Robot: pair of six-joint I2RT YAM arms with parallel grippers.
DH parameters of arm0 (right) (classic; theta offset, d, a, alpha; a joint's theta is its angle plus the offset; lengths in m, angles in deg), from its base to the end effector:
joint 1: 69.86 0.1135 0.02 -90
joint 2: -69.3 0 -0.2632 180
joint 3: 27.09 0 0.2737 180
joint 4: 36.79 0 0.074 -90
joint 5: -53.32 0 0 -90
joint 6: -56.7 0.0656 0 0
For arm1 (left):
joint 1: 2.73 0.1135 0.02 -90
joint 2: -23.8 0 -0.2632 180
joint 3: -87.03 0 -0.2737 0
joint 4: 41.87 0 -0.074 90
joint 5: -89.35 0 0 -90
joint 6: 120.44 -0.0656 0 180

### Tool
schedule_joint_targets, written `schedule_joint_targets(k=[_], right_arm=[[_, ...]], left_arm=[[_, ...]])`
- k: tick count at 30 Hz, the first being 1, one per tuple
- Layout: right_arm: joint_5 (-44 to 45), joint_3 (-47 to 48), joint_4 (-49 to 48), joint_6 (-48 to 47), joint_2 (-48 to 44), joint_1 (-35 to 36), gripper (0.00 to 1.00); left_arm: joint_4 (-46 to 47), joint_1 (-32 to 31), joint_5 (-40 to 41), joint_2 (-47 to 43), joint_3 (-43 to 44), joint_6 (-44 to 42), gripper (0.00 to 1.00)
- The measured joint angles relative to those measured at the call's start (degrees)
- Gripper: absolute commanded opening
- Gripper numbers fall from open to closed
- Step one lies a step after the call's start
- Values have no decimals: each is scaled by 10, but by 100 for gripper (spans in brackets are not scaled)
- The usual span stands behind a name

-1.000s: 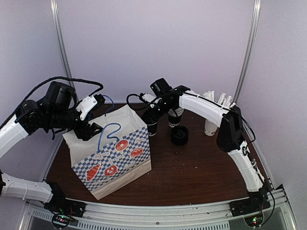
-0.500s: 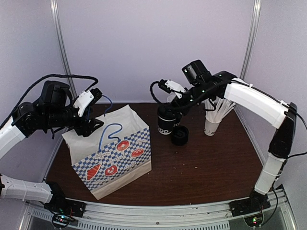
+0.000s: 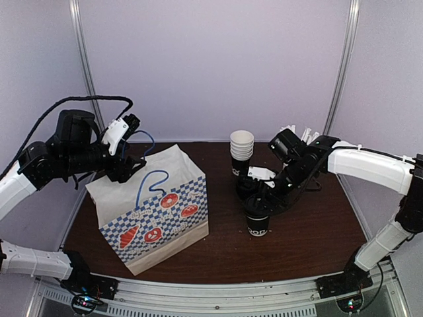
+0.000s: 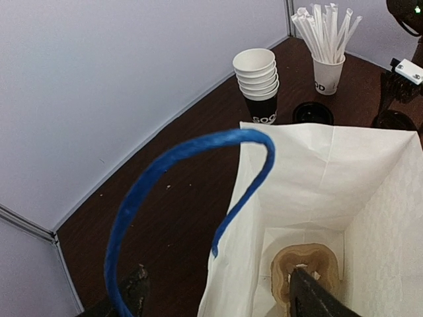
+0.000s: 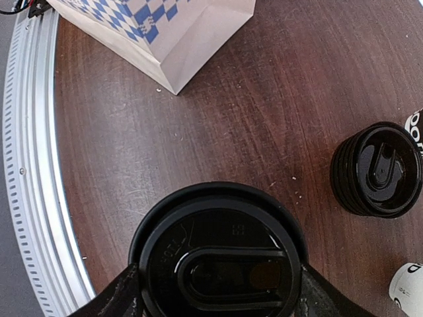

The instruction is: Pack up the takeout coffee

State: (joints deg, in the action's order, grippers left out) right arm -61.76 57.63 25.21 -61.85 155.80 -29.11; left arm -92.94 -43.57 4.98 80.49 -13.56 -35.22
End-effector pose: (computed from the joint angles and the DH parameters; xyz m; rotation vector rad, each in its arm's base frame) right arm 0.2367 0.2407 0.2480 -1.6263 2.1106 0.6543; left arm 0.1937 -0.1589 0.3730 0.7481 1.9359 -0.2861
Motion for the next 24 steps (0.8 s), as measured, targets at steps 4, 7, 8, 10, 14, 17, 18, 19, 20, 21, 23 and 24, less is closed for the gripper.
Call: schedule_joint_targets(k=[4, 7, 8, 10, 14, 17, 18, 19, 20, 21, 23, 24], right_arm=[[14, -19, -30, 7, 3, 0, 72], [21, -23, -50, 21, 17, 0, 76], [23, -23, -54, 25, 21, 0, 77], [26, -24, -59, 33, 26, 0, 79], [29, -25, -58, 40, 28, 0, 85], [28, -25, -52, 46, 28, 0, 100], [26, -23, -48, 44, 28, 0, 100], [24, -20, -41, 46, 28, 0, 100], [22, -15, -31, 47, 28, 0, 100], [19, -8, -18, 47, 29, 0, 100], [14, 25, 21, 33, 33, 0, 99], [12, 45, 38, 22, 36, 0, 97]], left_arm=[[5, 0, 0, 3, 0, 4, 73], [6, 0, 0, 1, 0, 5, 73], [6, 0, 2, 0, 0, 5, 74], [6, 0, 3, -3, 0, 5, 73], [7, 0, 7, -15, -2, 7, 74], [7, 0, 8, -24, -9, 9, 74], [7, 0, 8, -26, -12, 10, 74], [7, 0, 8, -27, -14, 10, 74], [6, 0, 8, -29, -16, 11, 74], [6, 0, 8, -30, -17, 11, 74], [6, 0, 8, -31, -19, 11, 74], [6, 0, 8, -31, -19, 11, 74]])
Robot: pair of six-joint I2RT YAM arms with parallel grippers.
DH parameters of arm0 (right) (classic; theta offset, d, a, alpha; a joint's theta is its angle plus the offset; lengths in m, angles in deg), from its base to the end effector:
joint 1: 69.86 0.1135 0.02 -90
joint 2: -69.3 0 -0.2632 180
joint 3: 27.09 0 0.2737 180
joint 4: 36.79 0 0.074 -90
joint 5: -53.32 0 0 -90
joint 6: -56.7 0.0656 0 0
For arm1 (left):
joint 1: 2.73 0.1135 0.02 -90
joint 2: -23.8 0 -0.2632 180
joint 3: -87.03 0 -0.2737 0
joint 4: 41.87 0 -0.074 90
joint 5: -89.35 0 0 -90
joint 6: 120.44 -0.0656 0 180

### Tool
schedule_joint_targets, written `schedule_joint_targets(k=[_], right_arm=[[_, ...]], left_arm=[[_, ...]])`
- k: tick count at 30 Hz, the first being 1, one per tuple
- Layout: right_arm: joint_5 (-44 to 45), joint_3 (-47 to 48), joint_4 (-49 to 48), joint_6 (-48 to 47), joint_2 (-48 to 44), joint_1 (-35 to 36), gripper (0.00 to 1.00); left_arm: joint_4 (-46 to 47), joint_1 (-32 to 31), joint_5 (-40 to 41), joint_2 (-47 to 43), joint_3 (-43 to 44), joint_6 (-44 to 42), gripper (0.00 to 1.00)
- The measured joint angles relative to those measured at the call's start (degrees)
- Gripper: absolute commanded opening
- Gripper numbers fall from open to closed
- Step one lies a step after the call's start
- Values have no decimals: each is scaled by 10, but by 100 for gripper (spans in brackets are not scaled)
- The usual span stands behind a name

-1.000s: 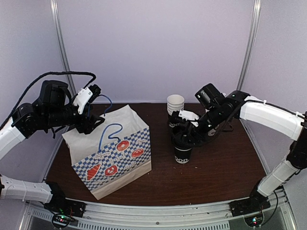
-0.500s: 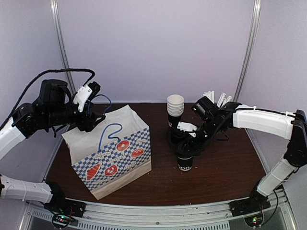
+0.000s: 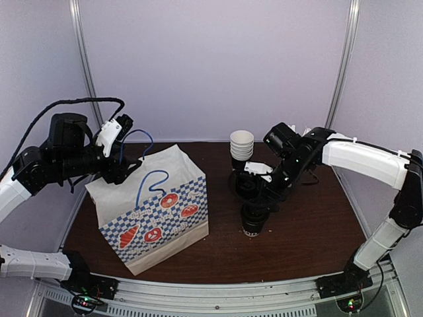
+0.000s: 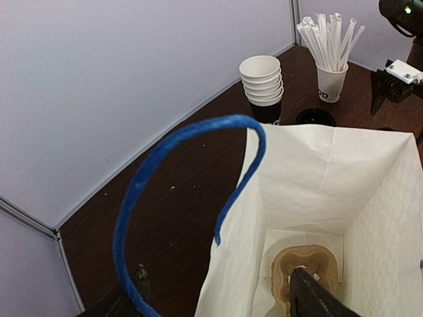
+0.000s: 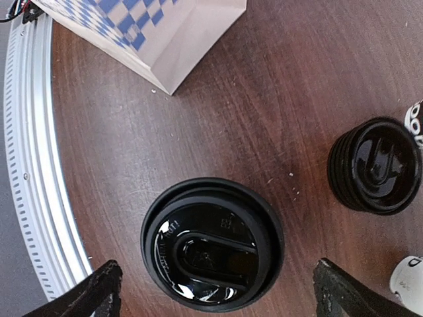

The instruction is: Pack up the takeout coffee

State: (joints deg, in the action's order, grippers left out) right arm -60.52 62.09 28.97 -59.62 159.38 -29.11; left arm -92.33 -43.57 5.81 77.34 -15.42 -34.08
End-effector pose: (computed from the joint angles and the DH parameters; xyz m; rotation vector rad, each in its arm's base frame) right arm 0.2457 0.2467 0.2494 -1.6022 2.2027 0.6405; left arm 0.1851 -0.1502 0.3746 0.7063 1.9158 -0.2940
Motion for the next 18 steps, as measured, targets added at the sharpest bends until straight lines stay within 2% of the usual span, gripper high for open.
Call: schedule_joint_targets(k=[3, 10, 18], right_arm=[[-4, 56, 46, -63, 3, 0, 94], [-5, 134, 158, -281, 26, 0, 92], [0, 246, 247, -451, 146, 0, 100]], left_arm=[[0, 0, 0, -3, 0, 0, 74], [-2, 0, 0, -12, -6, 6, 74], [-4, 0, -2, -21, -9, 17, 74]])
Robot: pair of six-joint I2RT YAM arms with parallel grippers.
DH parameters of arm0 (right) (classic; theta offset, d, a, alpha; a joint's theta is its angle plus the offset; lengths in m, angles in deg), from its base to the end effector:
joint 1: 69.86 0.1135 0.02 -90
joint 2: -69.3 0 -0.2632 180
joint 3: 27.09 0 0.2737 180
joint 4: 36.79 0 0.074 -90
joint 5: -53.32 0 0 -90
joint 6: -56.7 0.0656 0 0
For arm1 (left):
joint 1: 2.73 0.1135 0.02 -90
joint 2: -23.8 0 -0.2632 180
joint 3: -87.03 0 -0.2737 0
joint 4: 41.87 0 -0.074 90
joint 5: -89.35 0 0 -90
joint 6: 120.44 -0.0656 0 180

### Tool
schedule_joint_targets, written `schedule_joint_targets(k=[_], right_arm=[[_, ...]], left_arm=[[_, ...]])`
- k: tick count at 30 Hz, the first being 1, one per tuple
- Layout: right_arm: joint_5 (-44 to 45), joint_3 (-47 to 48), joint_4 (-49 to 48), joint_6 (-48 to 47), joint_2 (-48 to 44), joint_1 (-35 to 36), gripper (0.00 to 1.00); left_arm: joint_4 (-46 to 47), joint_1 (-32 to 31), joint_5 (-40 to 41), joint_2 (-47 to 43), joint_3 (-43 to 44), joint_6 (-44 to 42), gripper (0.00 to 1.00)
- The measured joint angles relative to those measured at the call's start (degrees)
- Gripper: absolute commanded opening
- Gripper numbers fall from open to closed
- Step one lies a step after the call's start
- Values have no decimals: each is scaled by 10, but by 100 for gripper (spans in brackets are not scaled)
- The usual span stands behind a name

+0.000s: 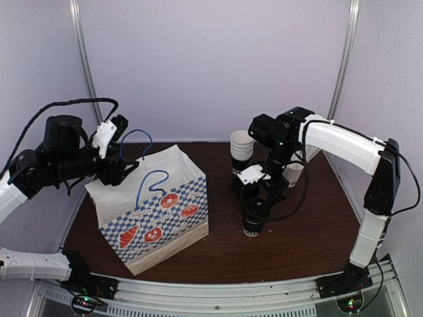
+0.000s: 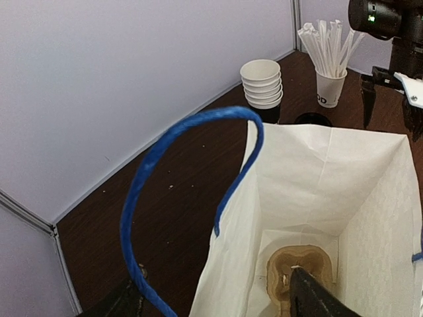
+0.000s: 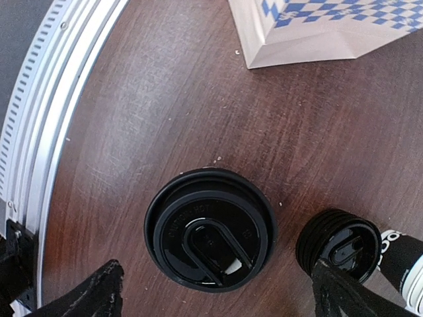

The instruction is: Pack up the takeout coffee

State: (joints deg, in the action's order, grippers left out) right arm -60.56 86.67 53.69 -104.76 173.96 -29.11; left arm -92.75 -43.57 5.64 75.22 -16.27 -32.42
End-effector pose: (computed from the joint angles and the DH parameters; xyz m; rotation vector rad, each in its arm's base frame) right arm 0.2682 0.2662 0.2789 -2.3841 1.5472 0.5228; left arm 0.1779 -0.1442 0.3760 0.6750 1.9138 -0.3198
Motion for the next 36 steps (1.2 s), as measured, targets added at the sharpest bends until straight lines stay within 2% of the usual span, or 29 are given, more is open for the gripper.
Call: schedule_joint_targets(k=[6, 14, 19, 31, 36], right_arm=[[13, 2, 23, -54, 15, 8, 100], [23, 3, 27, -68, 39, 16, 100], [30, 3, 19, -65, 56, 18, 95], [42, -17, -6, -67, 57, 28, 90], [49, -25, -15, -67, 55, 31, 84]], left_arm=[[-4, 0, 1, -19, -11, 5, 74], [-16, 0, 2, -22, -17, 5, 74], [-21, 0, 2, -20, -17, 5, 74], [-23, 0, 2, -19, -19, 5, 74], [-23, 0, 2, -20, -19, 5, 74]])
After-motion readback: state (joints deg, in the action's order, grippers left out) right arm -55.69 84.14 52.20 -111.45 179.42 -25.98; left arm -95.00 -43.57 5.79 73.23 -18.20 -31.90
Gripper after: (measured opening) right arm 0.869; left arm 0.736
